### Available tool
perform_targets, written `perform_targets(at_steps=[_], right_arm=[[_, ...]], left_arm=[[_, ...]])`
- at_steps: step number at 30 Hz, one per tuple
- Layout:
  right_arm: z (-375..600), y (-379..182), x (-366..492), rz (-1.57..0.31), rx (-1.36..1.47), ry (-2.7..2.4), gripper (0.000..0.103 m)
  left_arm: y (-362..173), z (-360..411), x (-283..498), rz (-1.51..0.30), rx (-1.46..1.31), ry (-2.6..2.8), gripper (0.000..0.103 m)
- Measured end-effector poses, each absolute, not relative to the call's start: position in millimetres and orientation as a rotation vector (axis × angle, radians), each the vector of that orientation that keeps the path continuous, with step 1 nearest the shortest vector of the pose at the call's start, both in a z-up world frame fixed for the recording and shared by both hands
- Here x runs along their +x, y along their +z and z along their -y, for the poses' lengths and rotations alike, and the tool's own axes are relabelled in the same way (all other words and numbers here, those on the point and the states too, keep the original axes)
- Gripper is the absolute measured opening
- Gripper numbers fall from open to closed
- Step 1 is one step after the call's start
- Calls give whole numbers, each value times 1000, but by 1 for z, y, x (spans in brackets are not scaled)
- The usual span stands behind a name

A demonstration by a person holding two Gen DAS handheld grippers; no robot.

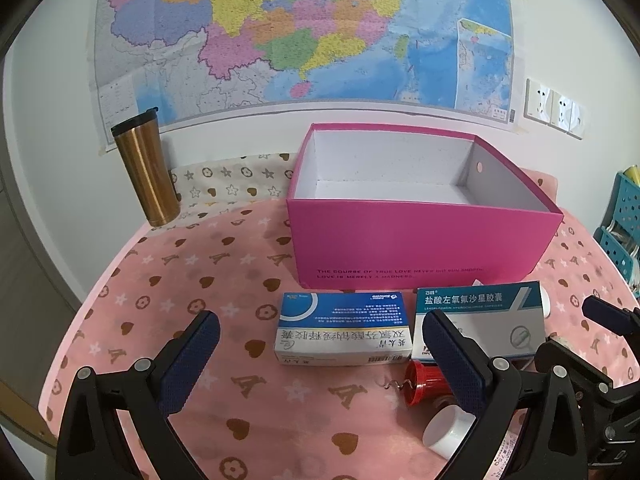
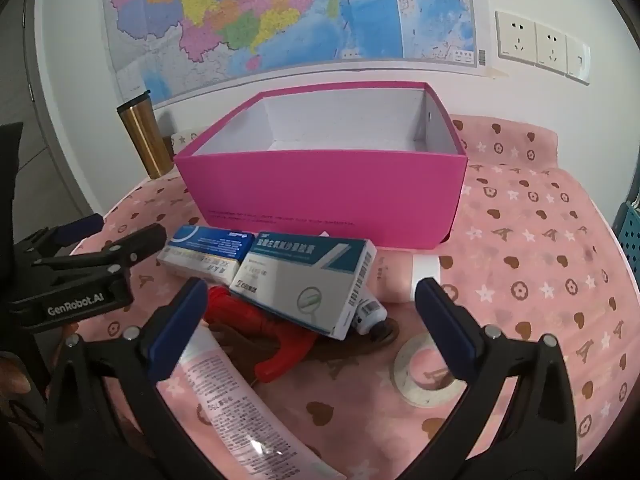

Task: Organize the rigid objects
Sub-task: 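Lower the right gripper toward the pink lotion tube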

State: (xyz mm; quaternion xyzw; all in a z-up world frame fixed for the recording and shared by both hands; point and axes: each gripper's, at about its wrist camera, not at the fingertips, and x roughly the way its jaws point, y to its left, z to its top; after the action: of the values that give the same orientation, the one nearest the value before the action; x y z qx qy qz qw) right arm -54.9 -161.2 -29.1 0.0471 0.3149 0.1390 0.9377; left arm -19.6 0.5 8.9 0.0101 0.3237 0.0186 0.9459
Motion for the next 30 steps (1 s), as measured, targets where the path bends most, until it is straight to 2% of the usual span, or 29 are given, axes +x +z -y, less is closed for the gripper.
perform_targets(at_steps=[11, 26, 27, 30], right_arm=[[161, -30, -56, -658, 130, 310, 103], [151, -38, -71, -704, 2, 404, 103], [148, -42, -75, -661, 10, 424, 103], [138, -51, -82, -716, -24, 495, 97]], left_arm=[[7, 1, -20, -663, 26, 34, 103], [2, -3, -19, -683, 21, 12, 103], [1, -5, -19, -685, 19, 9, 103], [-2, -11, -20, -691, 11, 5, 103]])
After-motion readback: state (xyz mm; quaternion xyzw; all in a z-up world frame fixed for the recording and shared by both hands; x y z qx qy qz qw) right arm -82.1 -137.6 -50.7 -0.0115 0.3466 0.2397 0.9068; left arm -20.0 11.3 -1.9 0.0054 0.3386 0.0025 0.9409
